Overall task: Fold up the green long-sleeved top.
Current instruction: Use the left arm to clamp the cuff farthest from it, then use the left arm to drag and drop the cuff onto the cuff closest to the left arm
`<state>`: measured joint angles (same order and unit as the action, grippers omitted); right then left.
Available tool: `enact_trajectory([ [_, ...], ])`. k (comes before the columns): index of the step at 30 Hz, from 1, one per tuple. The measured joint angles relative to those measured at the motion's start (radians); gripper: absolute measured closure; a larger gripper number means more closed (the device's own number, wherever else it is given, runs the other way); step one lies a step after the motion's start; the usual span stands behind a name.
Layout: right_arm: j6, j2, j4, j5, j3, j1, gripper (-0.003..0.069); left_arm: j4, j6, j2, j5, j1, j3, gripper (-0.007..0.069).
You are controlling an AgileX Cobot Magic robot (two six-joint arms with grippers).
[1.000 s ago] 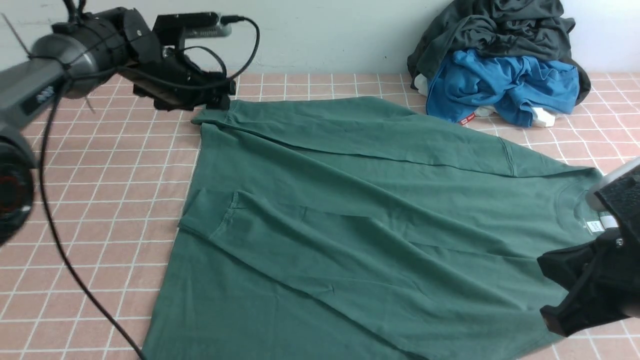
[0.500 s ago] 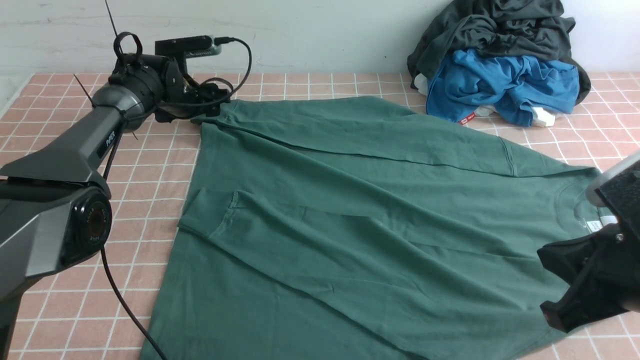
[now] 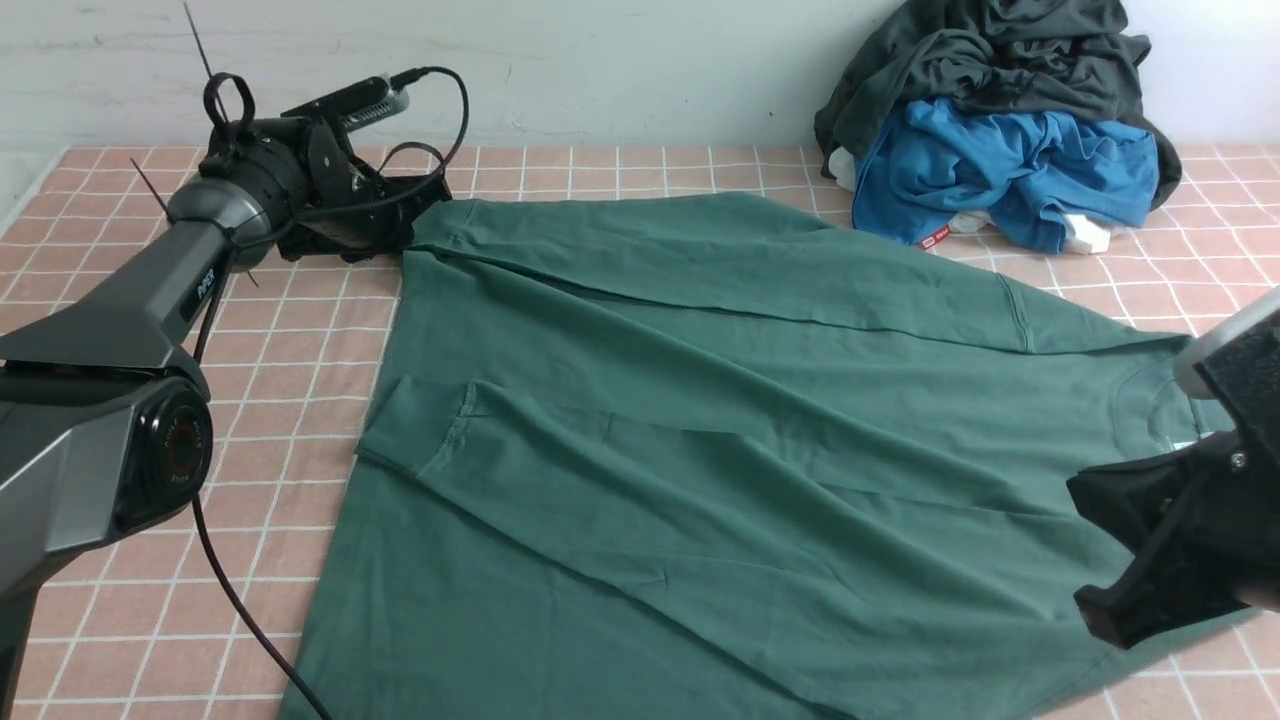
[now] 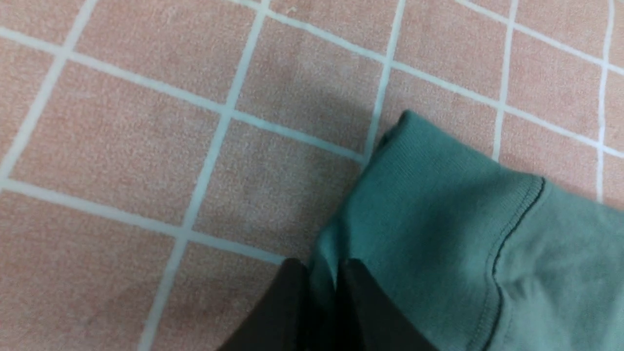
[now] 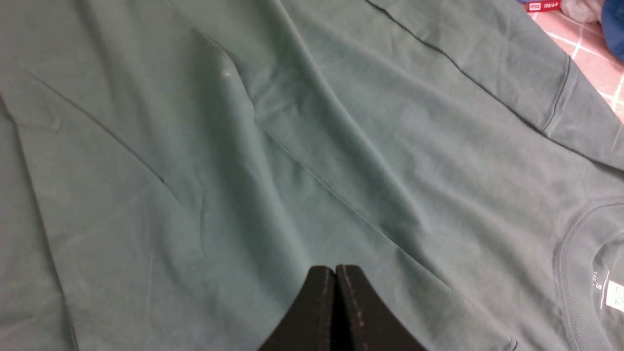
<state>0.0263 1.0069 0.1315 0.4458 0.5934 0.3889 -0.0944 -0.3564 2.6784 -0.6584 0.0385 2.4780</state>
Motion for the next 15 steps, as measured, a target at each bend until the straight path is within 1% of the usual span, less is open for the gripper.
enact_trajectory([
  [2, 0.0, 0.0, 0.0, 0.007, 0.0, 0.0, 0.0669, 0.0, 0.02, 0.0, -0.005, 0.0, 0.023, 0.06],
  [4, 0.005, 0.0, 0.005, 0.01, 0.0, 0.0, 0.0669, -0.002, 0.053, -0.01, -0.032, 0.001, 0.051, 0.0606],
  [7, 0.008, 0.0, 0.029, 0.01, 0.0, 0.0, 0.0669, -0.003, 0.135, -0.055, -0.138, 0.012, 0.102, 0.0608],
  [9, 0.008, 0.0, 0.054, 0.01, 0.0, 0.0, 0.0669, -0.003, 0.195, -0.094, -0.245, 0.023, 0.134, 0.0608],
  [10, 0.008, 0.0, 0.059, 0.01, 0.0, 0.0, 0.0669, -0.003, 0.202, -0.098, -0.258, 0.023, 0.137, 0.0608],
  [11, 0.009, 0.0, 0.083, 0.01, 0.0, 0.0, 0.0669, -0.003, 0.257, -0.133, -0.376, 0.035, 0.156, 0.0608],
  [13, 0.008, 0.0, 0.105, 0.01, 0.0, 0.0, 0.0669, -0.007, 0.321, -0.174, -0.515, 0.048, 0.164, 0.0608],
  [15, 0.008, 0.0, 0.113, 0.01, 0.0, 0.0, 0.0669, -0.008, 0.366, -0.206, -0.555, 0.056, 0.147, 0.0608],
])
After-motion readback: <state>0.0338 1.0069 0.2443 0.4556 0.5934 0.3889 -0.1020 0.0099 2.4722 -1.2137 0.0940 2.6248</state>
